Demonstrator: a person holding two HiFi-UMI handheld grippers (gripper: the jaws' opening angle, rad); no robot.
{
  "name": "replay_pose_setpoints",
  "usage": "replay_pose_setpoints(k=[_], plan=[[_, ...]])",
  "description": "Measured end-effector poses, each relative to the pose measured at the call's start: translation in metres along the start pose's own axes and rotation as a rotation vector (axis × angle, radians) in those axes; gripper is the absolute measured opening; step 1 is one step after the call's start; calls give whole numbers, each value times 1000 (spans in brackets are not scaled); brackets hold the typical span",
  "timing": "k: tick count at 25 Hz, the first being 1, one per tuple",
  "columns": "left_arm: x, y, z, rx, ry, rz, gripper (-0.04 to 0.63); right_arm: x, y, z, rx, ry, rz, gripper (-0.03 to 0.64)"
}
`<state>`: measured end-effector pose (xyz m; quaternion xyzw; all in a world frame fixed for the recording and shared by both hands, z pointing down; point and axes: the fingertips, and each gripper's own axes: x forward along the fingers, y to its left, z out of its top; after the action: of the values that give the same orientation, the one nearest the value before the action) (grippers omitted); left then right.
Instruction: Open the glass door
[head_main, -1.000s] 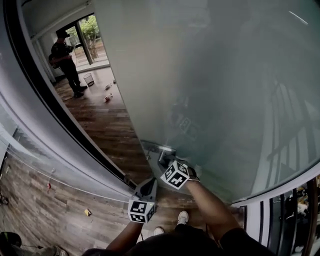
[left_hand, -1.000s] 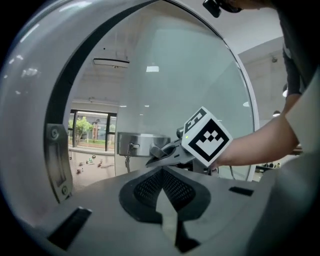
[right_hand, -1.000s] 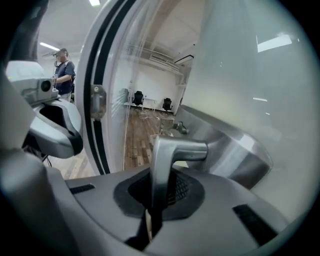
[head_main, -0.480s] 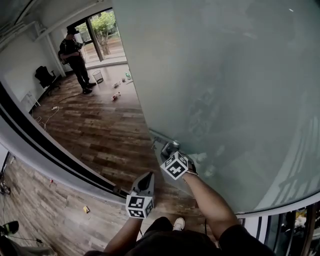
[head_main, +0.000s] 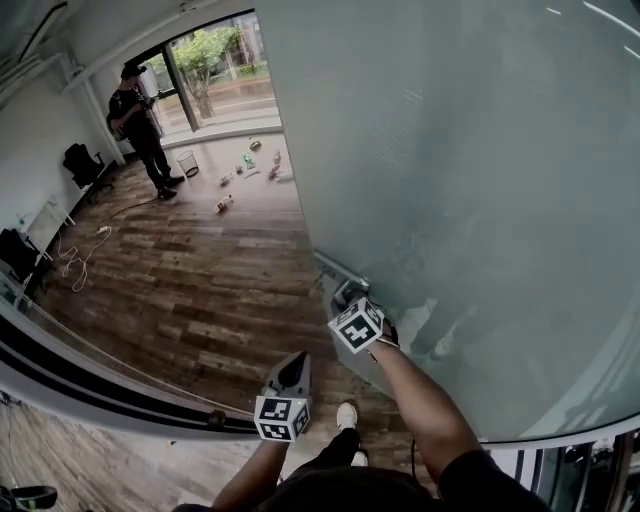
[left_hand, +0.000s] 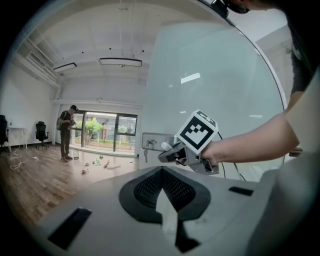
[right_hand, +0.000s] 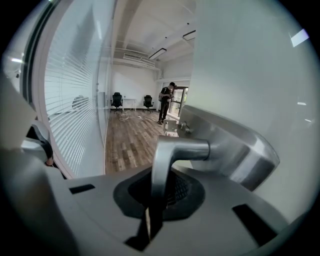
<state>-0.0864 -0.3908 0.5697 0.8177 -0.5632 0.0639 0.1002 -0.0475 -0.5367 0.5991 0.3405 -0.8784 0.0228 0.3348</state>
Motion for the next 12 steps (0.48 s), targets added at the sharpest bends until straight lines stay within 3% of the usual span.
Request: replay_pose_setpoints(k=[12], plan=[[125, 10, 32, -8, 3, -90, 2, 23, -145, -10, 105, 7, -109, 14]])
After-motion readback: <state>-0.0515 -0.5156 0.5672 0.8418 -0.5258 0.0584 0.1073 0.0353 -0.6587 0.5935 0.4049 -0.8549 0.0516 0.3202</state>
